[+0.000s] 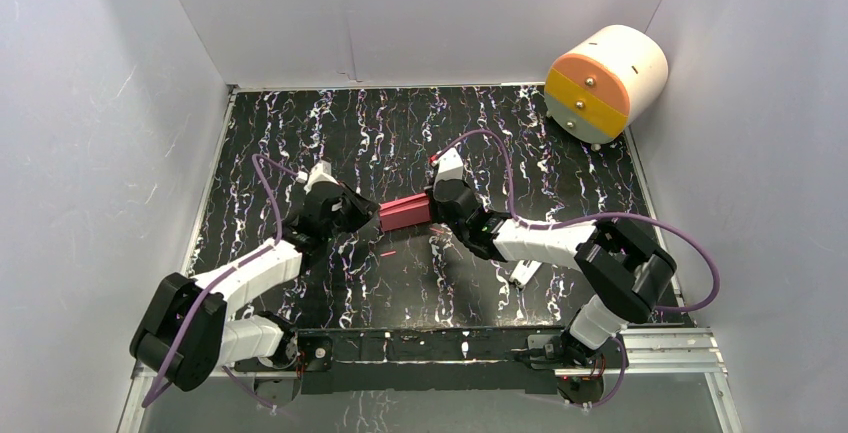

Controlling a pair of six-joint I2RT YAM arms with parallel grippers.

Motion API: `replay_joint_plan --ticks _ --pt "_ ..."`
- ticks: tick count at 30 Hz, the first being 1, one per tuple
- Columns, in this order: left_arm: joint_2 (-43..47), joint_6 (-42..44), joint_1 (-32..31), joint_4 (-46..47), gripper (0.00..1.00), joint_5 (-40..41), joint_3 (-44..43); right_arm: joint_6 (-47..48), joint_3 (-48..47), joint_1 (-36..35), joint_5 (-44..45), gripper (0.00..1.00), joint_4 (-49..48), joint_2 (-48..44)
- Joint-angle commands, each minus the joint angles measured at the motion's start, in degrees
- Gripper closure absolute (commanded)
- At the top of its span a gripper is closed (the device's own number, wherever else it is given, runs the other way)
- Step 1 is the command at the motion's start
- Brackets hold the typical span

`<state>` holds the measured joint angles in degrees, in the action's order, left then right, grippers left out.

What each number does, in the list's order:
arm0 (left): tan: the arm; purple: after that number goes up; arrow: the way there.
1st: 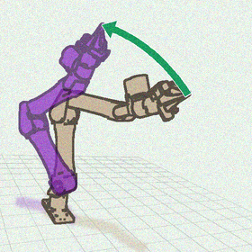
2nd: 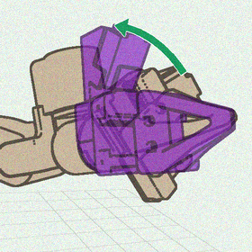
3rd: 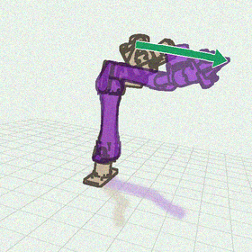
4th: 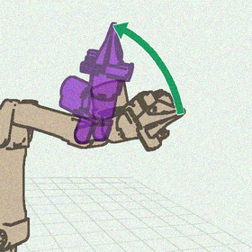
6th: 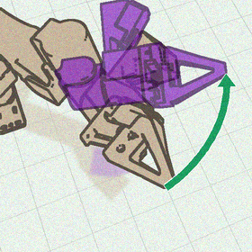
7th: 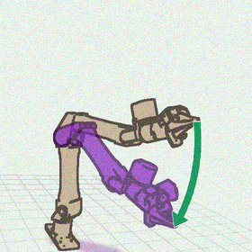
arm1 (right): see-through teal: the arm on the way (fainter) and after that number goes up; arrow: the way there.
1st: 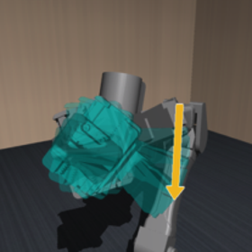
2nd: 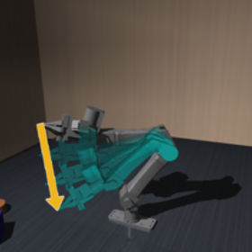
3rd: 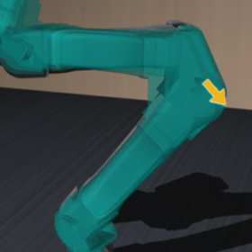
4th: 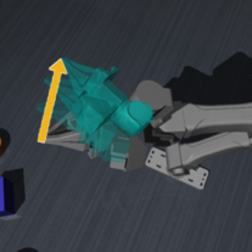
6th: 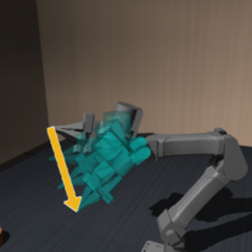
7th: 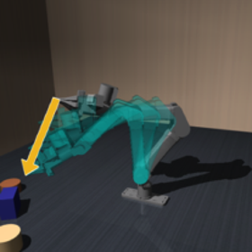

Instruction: Fold the paper box

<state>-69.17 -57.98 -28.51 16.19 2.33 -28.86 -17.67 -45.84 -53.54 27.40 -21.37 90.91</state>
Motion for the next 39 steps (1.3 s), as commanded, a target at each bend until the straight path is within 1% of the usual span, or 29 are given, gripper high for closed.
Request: replay_joint_plan --ticks 1,6,13,15,19,24,27,29,32,35,39 --pt "-1.56 6.23 -1.90 -12.27 0.94 3.82 1.97 -2.18 1.47 -1.73 -8.39 1.00 4.36 3.54" --pt "-1.94 7.96 -1.90 -13.69 0.89 5.22 2.01 -1.41 1.71 -1.74 -9.01 1.00 3.66 2.77" --pt "-4.92 9.51 -1.90 -14.96 0.74 5.41 0.22 0.07 1.35 -1.74 -9.04 1.00 3.80 2.23" --pt "-5.61 9.56 -1.90 -15.02 0.73 5.07 -0.13 0.18 1.29 -1.70 -8.97 1.00 3.83 1.97" --pt "-6.41 9.26 -1.90 -14.40 0.77 3.85 0.15 0.21 1.18 -1.65 -8.44 1.00 3.68 1.81" --pt "-6.28 8.37 -1.90 -13.02 0.76 3.04 1.54 0.09 -0.03 -1.48 -9.35 0.99 3.97 2.01" --pt "-4.15 8.73 -1.90 -14.01 0.69 5.10 0.86 1.03 -0.77 -1.39 -9.13 0.96 4.81 1.08" --pt "-2.03 10.60 -1.83 -15.68 0.66 6.98 -0.91 1.92 -0.82 -1.31 -8.95 0.90 4.99 0.27" --pt "0.52 13.49 -1.81 -19.16 0.64 9.13 -4.07 2.99 -0.89 -1.15 -8.90 0.79 5.24 -0.79" --pt "1.95 15.89 -1.72 -21.09 0.62 10.44 -6.55 3.57 -1.29 -1.13 -9.15 0.75 5.61 -1.57" --pt "2.58 16.75 -1.56 -22.27 0.62 10.84 -7.82 4.59 -2.19 -1.04 -9.28 0.67 6.74 -2.28"
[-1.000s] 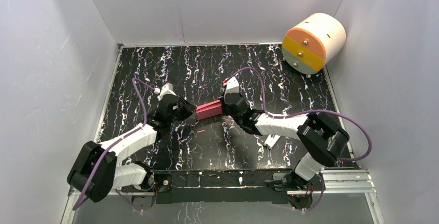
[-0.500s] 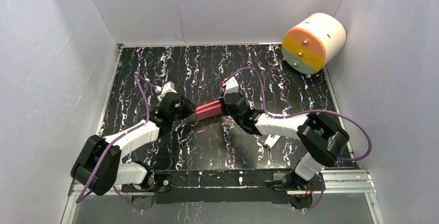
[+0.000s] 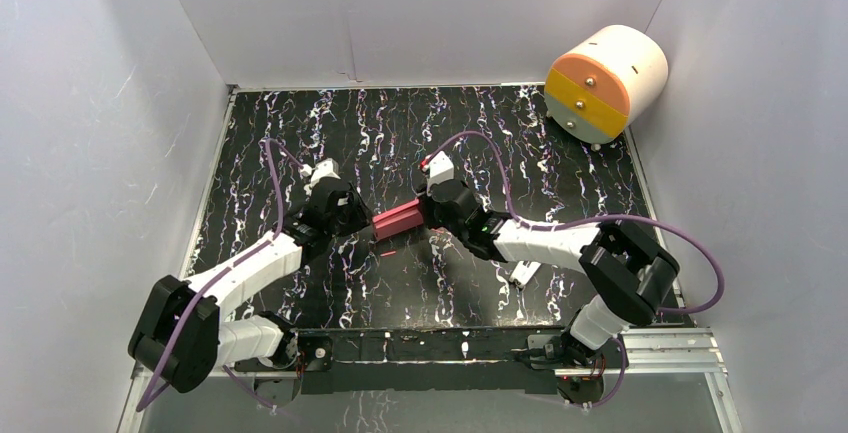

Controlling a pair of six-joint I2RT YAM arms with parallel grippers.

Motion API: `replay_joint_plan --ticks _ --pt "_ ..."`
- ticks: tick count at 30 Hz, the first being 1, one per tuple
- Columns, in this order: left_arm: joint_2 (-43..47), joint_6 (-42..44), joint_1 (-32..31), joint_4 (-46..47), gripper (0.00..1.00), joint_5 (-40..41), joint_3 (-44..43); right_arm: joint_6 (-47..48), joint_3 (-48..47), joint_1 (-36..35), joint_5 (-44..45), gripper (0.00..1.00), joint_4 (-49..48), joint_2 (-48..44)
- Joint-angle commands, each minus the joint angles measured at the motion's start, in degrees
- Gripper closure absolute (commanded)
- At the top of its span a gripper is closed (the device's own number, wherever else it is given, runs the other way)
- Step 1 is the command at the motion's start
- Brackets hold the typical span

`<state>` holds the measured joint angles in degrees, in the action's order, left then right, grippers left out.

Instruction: Fold the paper box

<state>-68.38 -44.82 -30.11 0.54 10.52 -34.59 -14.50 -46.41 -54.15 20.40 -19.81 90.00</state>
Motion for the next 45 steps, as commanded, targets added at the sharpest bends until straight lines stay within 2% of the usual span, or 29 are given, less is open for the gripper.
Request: replay_joint_plan --ticks 1,6,19,27,31,38,42,45 --pt "1.92 3.77 0.05 -6.78 0.61 2.80 -2.22 1.55 -1.84 -0.41 -2.30 0.65 5.55 -1.58" --pt "2.20 5.60 0.31 -7.68 0.59 3.12 -3.06 1.98 -2.47 -0.17 -2.53 0.53 6.34 -2.78" --pt "2.45 15.91 0.75 -10.79 0.55 3.62 -9.08 3.46 -6.34 0.75 -4.77 0.48 8.69 -2.84" --pt "2.47 22.40 0.75 -9.25 0.53 -1.04 -9.60 3.83 -7.77 1.85 -6.96 0.43 10.23 -3.80" --pt "1.71 28.25 0.75 -8.19 0.50 -7.13 -10.78 4.41 -5.34 4.60 -10.21 0.40 9.70 -6.12" --pt "-1.54 33.22 -0.19 -7.92 0.47 -14.67 -14.63 -0.15 0.60 12.31 -22.09 0.39 5.56 -9.64" --pt "-3.30 36.99 -2.39 -7.66 0.46 -15.62 -15.70 -6.97 1.87 14.81 -27.71 0.38 3.13 -9.61" --pt "-3.86 41.35 -3.87 -7.57 0.45 -15.83 -15.86 -13.72 2.27 15.34 -27.97 0.33 1.32 -9.36"
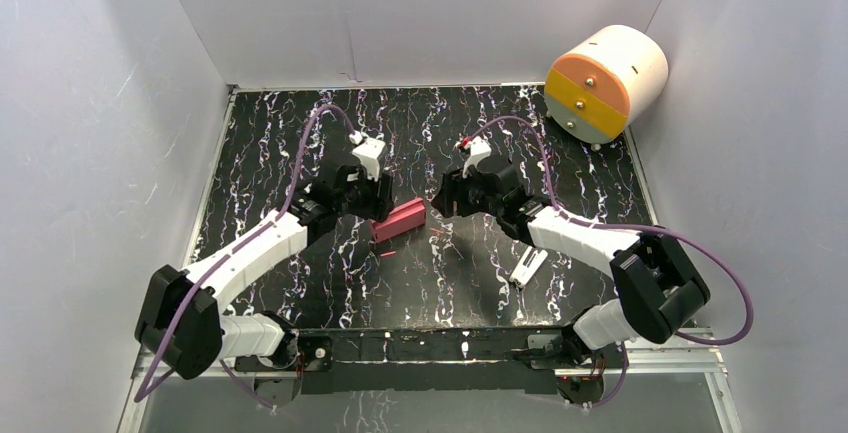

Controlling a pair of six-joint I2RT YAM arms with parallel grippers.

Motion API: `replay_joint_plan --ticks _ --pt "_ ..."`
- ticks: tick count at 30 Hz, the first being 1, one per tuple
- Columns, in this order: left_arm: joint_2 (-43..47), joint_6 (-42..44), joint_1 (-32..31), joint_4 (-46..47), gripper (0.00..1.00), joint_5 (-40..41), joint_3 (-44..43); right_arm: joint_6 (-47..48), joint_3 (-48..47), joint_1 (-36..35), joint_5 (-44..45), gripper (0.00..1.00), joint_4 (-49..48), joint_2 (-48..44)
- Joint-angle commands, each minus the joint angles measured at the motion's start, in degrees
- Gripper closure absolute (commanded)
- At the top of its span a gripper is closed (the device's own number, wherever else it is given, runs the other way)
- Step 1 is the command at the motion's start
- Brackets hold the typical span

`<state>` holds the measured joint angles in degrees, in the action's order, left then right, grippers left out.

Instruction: Fold the paper box

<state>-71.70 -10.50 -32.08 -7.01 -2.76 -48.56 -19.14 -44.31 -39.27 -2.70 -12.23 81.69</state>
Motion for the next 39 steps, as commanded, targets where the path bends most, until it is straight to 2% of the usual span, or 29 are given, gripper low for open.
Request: replay_joint_plan --ticks 1,5,11,17,34,39 --pt "-0.40 8.92 -2.58 0.15 0.45 -2.82 -1.66 -11.31 -0.12 0.65 -4.94 0.30 -6.20 -0.65" --pt "0.86 16.48 -4.38 1.75 0.43 -3.91 0.11 -18.98 -1.26 1.63 -5.88 0.18 -6.50 1.50" --pt "1.96 24.97 -5.92 5.96 0.38 -6.58 2.96 -24.36 -2.43 2.80 -8.23 0.16 -8.56 5.43" --pt "-0.22 30.51 -6.89 8.62 0.37 -5.43 4.95 -27.37 -2.44 3.47 -10.03 0.15 -11.13 7.43" --pt "-6.42 34.56 -8.34 11.40 0.36 0.00 6.04 -32.91 -1.76 4.22 -13.14 0.17 -17.32 12.62" --pt "-8.72 33.99 -8.52 11.40 0.41 0.87 6.01 -33.39 -0.53 4.34 -14.54 0.25 -19.29 14.22"
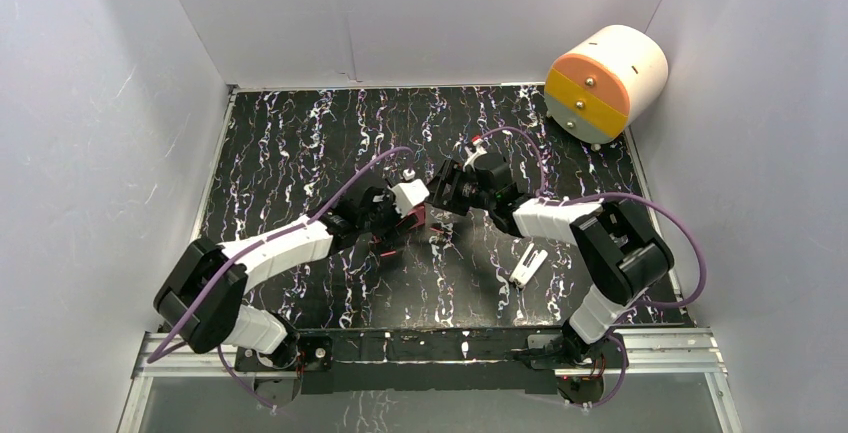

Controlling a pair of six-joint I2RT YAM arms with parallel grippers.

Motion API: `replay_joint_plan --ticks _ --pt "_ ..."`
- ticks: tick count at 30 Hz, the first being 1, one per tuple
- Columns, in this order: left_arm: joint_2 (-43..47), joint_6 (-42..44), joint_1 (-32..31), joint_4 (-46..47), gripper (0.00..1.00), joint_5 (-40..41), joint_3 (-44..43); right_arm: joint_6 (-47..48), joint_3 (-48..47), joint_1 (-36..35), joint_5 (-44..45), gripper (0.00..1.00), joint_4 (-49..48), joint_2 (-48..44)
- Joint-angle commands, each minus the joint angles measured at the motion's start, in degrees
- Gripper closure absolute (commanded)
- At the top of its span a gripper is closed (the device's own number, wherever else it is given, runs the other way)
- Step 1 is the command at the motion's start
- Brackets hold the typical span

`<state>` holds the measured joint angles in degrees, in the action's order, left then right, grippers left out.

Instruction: Fold the paper box

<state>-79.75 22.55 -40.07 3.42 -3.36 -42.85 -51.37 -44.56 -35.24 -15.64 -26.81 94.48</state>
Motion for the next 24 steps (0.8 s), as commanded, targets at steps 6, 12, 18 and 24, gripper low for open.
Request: replay_joint_plan --ticks 6,12,18,24 --pt "-1.87 0.68 -0.84 0.80 0.50 1.85 0.44 -2.06 2.73 0.29 -1.93 0.39 -7.18 2.96" --pt "-2.85 -0.49 -0.88 0.54 0.61 2.54 0.31 -2.22 6.26 0.35 -2.02 0.55 -9.03 3.27" --pt "-2.87 -1.68 -0.88 0.64 0.62 2.56 0.81 -2.68 9.61 0.40 -2.18 0.60 -11.59 5.15" --pt "-1.78 -4.09 -0.86 1.87 0.56 2.53 1.64 -3.02 11.60 0.40 -2.89 0.65 -15.58 9.47"
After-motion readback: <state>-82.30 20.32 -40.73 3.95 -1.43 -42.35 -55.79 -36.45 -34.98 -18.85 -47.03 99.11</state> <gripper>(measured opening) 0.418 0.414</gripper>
